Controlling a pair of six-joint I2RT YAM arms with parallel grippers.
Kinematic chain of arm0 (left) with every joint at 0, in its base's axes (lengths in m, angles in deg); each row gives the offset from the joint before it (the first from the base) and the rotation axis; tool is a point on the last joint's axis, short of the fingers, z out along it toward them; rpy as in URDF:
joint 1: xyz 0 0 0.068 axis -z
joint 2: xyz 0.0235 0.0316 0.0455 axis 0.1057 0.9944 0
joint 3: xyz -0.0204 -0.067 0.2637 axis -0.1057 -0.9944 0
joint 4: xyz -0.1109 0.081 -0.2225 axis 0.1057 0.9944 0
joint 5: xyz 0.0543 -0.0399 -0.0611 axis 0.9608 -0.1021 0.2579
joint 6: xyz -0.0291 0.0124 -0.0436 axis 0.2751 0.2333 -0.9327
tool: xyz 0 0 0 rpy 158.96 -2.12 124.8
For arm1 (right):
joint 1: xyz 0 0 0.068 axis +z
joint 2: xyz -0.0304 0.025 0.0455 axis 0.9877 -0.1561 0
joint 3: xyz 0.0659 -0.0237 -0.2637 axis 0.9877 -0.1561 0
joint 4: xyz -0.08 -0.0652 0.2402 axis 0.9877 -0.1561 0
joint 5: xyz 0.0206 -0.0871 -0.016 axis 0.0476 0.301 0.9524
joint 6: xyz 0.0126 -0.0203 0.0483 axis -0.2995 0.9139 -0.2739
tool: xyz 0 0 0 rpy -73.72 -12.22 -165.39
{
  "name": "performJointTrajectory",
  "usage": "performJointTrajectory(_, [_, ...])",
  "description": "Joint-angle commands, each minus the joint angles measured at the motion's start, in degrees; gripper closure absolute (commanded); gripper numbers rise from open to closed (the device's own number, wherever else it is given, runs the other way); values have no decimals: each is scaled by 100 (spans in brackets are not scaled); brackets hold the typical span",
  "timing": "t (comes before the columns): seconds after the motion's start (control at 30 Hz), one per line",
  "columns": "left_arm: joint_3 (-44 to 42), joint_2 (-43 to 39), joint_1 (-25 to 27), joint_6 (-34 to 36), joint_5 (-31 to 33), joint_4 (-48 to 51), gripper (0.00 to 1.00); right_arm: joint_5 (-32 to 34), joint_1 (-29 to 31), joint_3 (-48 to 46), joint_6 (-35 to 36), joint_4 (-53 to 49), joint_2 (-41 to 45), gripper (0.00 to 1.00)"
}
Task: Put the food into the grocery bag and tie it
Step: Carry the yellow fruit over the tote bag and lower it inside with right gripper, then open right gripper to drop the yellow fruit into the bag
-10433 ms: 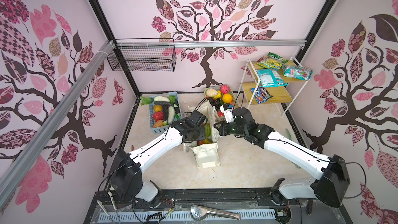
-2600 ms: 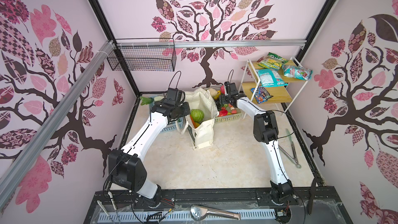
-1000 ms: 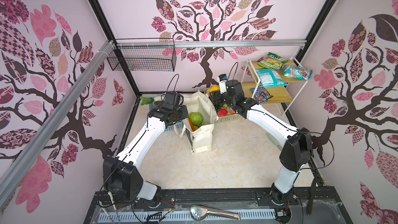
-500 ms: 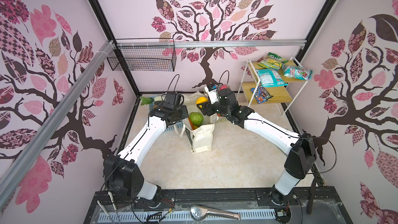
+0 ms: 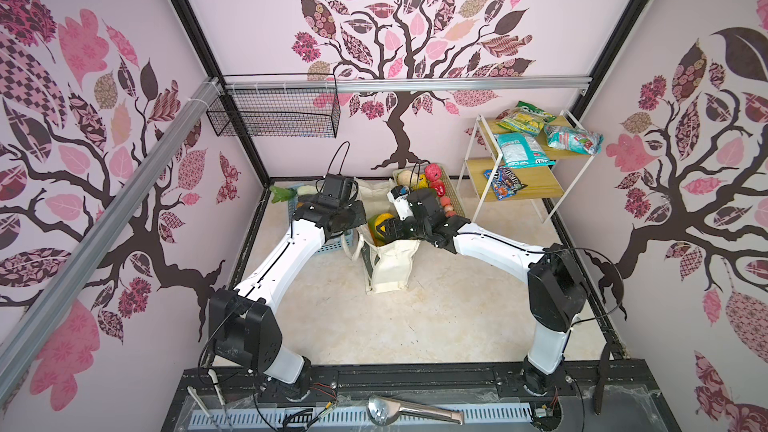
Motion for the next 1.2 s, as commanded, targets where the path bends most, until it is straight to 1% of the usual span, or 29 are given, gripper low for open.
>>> performJointTrajectory(0.0, [302, 57, -17, -29, -91, -108, 100, -168, 38, 5, -85, -236, -389, 37])
performJointTrajectory(0.2, [263, 75, -17, -12, -137, -131, 100, -184, 39, 2, -154, -267, -812, 36])
performJointTrajectory(0.4, [326, 113, -16, 18, -175, -88, 100, -316, 43, 230, -208, -492, -1246, 28])
performJointTrajectory(0.57, [262, 66, -22, 21, -143, -93, 100, -207, 37, 381, -166, -653, -1364, 21])
performJointTrajectory(0.67, [232, 62, -32, 22, -135, -95, 100, -195, 44, 524, -75, -857, -1222, 18])
performJointTrajectory(0.8, [189, 24, -35, -11, -143, -121, 100, 70, 37, 494, -24, -839, -698, 14])
performJointTrajectory(1.17, [67, 63, -72, -47, -122, -177, 100, 496, 25, 785, 240, -1124, 174, 11])
